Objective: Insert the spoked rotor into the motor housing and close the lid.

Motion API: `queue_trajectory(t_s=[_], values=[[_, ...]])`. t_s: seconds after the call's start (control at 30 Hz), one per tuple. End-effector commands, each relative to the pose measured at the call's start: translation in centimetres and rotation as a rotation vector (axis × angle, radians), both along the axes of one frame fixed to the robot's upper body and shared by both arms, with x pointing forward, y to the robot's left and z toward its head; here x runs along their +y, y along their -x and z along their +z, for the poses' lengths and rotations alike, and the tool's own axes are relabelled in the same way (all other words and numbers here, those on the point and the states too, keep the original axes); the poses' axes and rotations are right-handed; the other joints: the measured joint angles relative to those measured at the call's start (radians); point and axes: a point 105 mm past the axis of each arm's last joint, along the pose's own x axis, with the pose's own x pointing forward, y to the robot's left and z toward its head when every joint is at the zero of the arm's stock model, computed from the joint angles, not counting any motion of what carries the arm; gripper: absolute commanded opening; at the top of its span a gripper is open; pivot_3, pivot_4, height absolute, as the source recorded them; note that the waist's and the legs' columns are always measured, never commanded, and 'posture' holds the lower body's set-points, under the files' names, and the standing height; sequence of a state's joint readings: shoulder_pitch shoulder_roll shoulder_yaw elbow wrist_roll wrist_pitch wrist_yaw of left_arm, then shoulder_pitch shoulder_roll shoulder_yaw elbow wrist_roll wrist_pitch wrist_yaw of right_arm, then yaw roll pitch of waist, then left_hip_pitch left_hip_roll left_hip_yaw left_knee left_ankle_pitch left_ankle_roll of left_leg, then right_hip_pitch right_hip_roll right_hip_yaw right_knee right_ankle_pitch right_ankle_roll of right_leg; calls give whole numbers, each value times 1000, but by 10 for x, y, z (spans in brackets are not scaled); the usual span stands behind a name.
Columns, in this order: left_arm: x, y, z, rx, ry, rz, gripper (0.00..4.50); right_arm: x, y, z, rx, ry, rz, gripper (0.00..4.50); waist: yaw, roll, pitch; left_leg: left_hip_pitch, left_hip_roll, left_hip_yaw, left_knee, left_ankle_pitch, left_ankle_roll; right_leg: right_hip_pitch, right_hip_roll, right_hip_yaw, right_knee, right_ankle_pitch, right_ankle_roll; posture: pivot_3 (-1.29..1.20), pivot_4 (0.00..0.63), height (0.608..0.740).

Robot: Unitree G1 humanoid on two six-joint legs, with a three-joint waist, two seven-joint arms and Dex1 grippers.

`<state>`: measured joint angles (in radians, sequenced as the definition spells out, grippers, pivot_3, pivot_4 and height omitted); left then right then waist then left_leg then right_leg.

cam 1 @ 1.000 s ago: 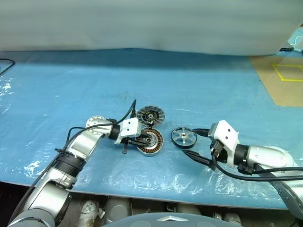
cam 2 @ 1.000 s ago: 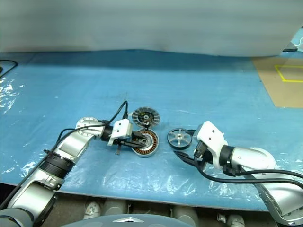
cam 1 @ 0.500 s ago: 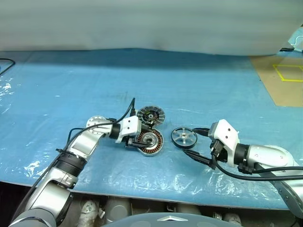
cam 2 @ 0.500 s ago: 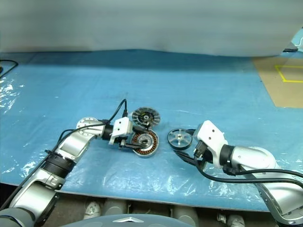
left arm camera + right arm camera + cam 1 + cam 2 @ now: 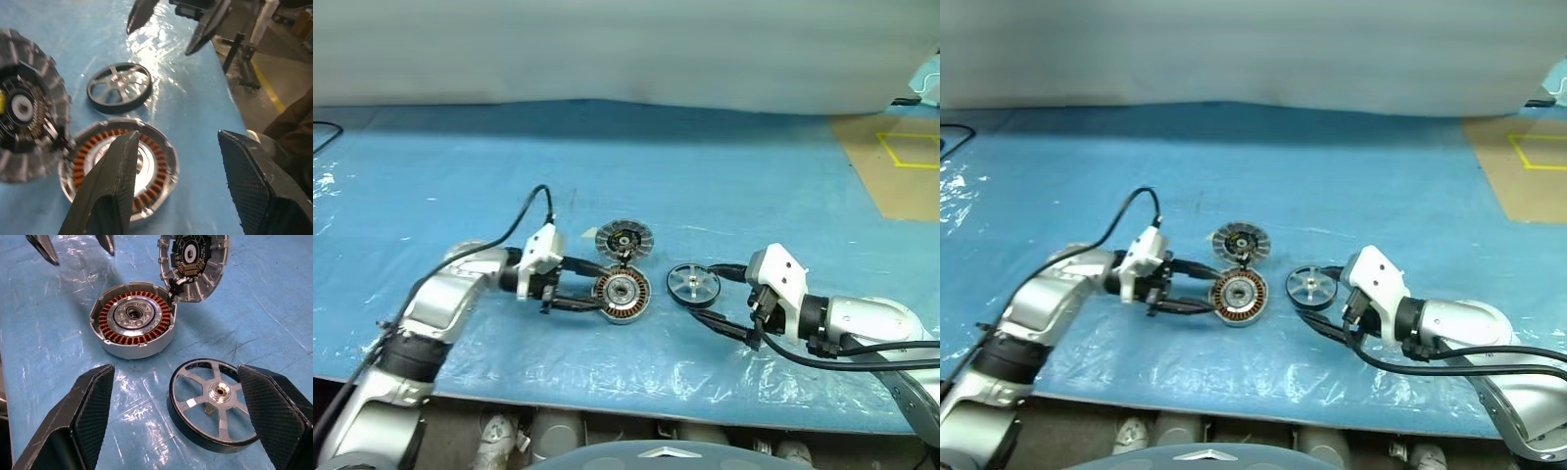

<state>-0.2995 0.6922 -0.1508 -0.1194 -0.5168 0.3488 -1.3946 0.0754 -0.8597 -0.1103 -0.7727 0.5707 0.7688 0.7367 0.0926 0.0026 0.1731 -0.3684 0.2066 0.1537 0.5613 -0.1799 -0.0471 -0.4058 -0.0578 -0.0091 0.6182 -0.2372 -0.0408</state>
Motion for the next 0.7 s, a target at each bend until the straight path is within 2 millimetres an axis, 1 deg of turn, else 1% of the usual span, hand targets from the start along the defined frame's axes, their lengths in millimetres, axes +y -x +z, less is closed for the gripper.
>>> queue_trajectory(t_s=[0.03, 0.13, 0.2, 0.23, 0.27, 0.33, 0.37, 0.47, 0.57, 0.63, 0.7], values=[[12, 3, 2, 16, 0, 44, 2688, 8, -3, 11, -36, -22, 61, 4160, 1, 0, 0, 0, 0, 0, 0, 0, 0, 0, 0, 0, 0, 0, 0, 0, 150, 740], [25, -17, -1, -22, 12, 209, 2737, 17, -12, 7, -25, -36, 99, 3561, 3, 0, 0, 0, 0, 0, 1, 0, 0, 1, 0, 0, 0, -1, 2, 0, 150, 740], [31, -24, -3, -34, 20, 280, 2737, 22, -16, 6, -15, -53, 120, 2877, 3, 0, 0, 0, 0, 0, 1, 0, 0, 1, 0, 0, 0, -1, 1, 0, 150, 740], [33, -26, -5, -32, 14, 299, 2737, 23, -19, 5, -14, -57, 125, 2459, 3, 0, 0, 0, 0, 0, 1, 0, 0, 1, 0, 0, 0, 0, 0, 0, 150, 740], [35, -23, -10, -34, -6, 301, 2737, 26, -23, 3, -16, -56, 131, 2151, 2, 0, 0, 0, 0, 0, 1, 0, 0, 1, 0, 0, 0, 0, 0, 0, 150, 740], [36, -15, -18, -38, -39, 290, 2737, 35, -30, 0, -10, -67, 150, 1370, -4, 0, 0, -1, 0, 0, 1, 0, 0, 1, 0, 0, 0, 0, 0, 0, 150, 740], [34, -12, -19, -29, -27, 293, 2737, 43, -34, -4, -1, -74, 166, 1064, -7, 0, 0, -1, 0, 0, 1, 0, 0, 0, 0, 0, -1, 0, 0, 0, 150, 740], [29, -9, -16, -19, 12, 317, 2737, 61, -44, -11, 8, -77, 203, 1064, -19, 0, 0, -2, 1, -1, 0, 0, 0, -1, 1, -1, 0, -1, -1, 0, 150, 740], [26, -8, -16, -23, 14, 325, 2737, 76, -47, -15, 20, -83, 269, 1064, -19, 0, 0, -3, 1, -1, 0, 0, 0, -1, 1, -2, 1, -1, -1, 0, 150, 740], [25, -7, -16, -18, 15, 325, 2737, 83, -48, -20, 44, -86, 299, 1064, -20, 0, 0, -2, 0, -1, 1, 0, 0, 0, 0, -1, 2, -1, -1, 0, 150, 740], [24, -6, -16, -14, 15, 322, 2737, 87, -51, -29, 63, -70, 316, 1064, -22, -1, 0, -2, 0, -1, 2, 0, 0, 0, 0, -1, 2, -1, -1, 0, 150, 740]])
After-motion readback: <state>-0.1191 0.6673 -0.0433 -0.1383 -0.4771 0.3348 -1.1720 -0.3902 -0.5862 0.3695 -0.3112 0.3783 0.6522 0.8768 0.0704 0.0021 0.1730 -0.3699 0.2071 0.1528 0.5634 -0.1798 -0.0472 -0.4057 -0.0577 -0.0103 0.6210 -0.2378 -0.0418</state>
